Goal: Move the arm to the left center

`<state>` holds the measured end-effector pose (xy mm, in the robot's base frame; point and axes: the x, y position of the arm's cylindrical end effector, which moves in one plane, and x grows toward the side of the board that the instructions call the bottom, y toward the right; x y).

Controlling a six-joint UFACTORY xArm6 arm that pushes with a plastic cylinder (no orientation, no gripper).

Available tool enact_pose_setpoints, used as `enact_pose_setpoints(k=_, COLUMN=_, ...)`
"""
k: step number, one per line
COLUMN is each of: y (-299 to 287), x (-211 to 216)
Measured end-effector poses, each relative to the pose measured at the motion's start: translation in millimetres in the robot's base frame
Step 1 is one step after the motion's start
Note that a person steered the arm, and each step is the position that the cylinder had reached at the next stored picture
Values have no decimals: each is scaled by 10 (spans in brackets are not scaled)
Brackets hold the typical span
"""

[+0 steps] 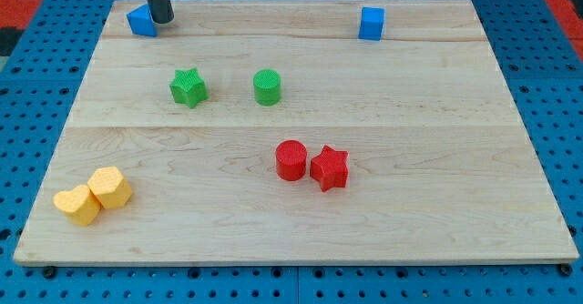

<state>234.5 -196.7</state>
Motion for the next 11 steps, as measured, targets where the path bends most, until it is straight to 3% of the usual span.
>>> enact_pose_setpoints(k=1, y=102, x=111)
enact_pose_setpoints(k=3, y=1171, x=446)
enact_pose_setpoints(k=5, y=446, x=758)
enact_pose_setpoints(k=7, y=109, x=966)
enact_pose_setpoints(k=11, y=-746, x=2156)
